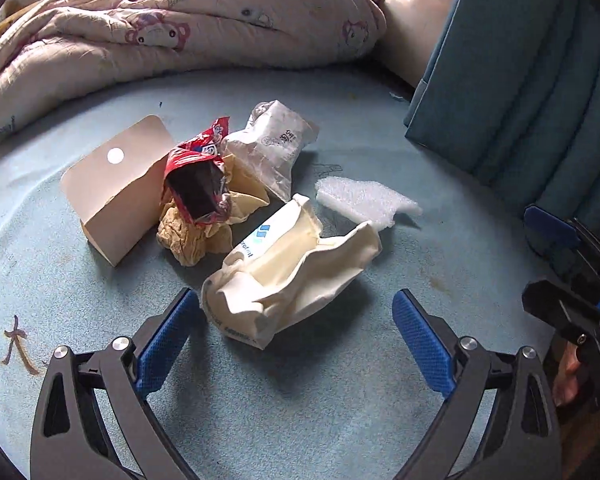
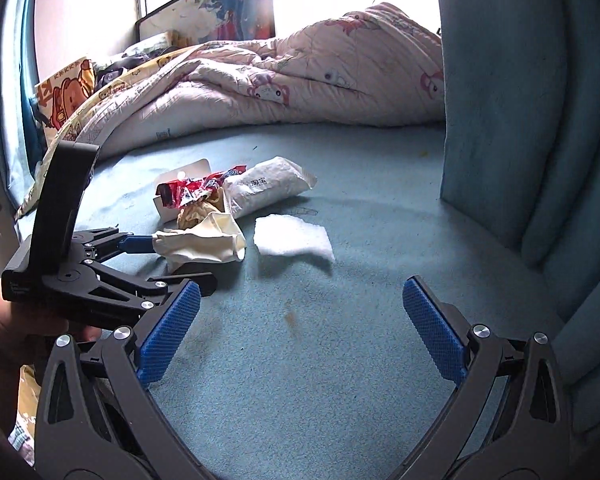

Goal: Collect trash
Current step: 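Grasp the crumpled cream paper wrapper with the left tool, then grasp the small white foam piece with the right tool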

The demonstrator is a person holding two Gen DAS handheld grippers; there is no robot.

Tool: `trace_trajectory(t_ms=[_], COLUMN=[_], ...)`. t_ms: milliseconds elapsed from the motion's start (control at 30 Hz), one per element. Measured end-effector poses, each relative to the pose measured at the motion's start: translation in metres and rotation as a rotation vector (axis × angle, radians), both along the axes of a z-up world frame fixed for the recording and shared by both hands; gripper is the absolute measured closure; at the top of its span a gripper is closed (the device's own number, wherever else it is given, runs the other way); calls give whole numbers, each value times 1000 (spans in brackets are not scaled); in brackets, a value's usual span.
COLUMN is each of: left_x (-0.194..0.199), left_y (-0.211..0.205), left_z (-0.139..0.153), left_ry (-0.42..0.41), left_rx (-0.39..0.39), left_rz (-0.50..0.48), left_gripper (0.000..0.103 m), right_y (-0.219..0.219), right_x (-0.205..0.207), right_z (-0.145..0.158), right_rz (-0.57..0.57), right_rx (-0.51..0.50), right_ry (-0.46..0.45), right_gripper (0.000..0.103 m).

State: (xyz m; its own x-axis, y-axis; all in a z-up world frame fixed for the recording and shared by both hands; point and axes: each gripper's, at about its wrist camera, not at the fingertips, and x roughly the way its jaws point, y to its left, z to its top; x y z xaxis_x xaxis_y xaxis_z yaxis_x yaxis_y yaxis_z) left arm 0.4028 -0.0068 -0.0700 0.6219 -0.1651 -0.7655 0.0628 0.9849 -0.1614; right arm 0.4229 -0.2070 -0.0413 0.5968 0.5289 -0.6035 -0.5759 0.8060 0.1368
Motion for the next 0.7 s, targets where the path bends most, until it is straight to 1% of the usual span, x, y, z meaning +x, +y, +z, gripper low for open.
trace_trajectory(t_ms=[33, 67, 167, 200, 233, 267, 400, 467, 533, 600, 700], left_x=[-1, -2, -7, -8, -9, -11, -19, -25, -33, -43, -59], left_y=[-1, -1, 1, 3, 5, 6, 5, 3, 4, 7, 15], left_z=[0, 0, 0, 0, 0, 0, 1, 4, 7, 11, 13], left_ry=[-3, -10, -29, -35, -38, -46, -79, -99, -114, -128, -144], left_rx=[14, 19, 19, 14, 7, -1, 19, 35, 36, 27, 32], left_rz=[2, 6, 17, 24, 26, 24, 14, 10, 12, 17, 35], left_gripper=[18, 31, 57, 62, 70, 70, 70, 70, 70, 70, 70], right_y=[1, 2, 8, 10, 13, 16, 27, 31, 36, 45, 60], right_x=[1, 2, 5, 6, 7, 9, 21, 30, 38, 51, 67], right_z=[-1, -3, -9, -11, -13, -16, -23, -23, -23, -25, -29], right_rz=[0, 1, 3, 5, 7, 6, -6, -2, -2, 8, 19], right_rx=[-1, -4, -18, -21, -28, -40, -114, -119, -143, -165, -172], right_ry=[2, 4, 18, 22, 25, 27, 16, 34, 27, 51, 79], right_gripper=[5, 5, 5, 5, 5, 5, 5, 5, 5, 5, 5])
